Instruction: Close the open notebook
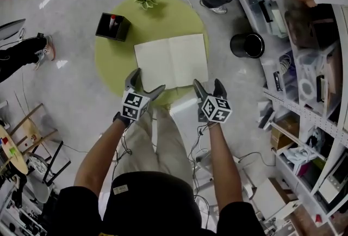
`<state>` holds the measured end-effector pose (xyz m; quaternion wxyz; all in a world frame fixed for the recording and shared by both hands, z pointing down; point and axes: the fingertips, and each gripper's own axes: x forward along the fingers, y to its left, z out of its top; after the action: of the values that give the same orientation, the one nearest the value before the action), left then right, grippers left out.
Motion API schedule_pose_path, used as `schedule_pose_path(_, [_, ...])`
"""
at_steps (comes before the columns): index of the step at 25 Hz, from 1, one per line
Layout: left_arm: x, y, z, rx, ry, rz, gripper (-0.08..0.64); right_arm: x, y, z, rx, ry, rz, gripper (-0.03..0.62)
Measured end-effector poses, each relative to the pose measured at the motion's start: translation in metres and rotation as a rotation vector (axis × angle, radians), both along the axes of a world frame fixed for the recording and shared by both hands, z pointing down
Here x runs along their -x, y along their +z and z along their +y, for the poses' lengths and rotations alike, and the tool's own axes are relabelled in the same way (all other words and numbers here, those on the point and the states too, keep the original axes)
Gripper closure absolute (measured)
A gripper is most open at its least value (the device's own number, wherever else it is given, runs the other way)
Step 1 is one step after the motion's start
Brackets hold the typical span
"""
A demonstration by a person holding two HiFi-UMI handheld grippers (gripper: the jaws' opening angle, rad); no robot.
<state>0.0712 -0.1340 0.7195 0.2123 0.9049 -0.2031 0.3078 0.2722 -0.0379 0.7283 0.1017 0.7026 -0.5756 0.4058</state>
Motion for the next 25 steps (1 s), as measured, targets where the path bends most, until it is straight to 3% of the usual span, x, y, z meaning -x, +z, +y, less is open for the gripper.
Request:
schedule_pose_path(8, [0.0, 0.001, 0.002, -0.031, 0.022, 0.008, 0.006, -0.001, 0.019, -0.008, -0.006, 0.009, -0.077, 0.161])
schedule_pose_path(25, [0.0, 0.004, 0.006, -0.017, 0.02, 0.01, 0.006, 0.009, 0.018, -0.012, -0.003, -0.089, -0.032, 0.296])
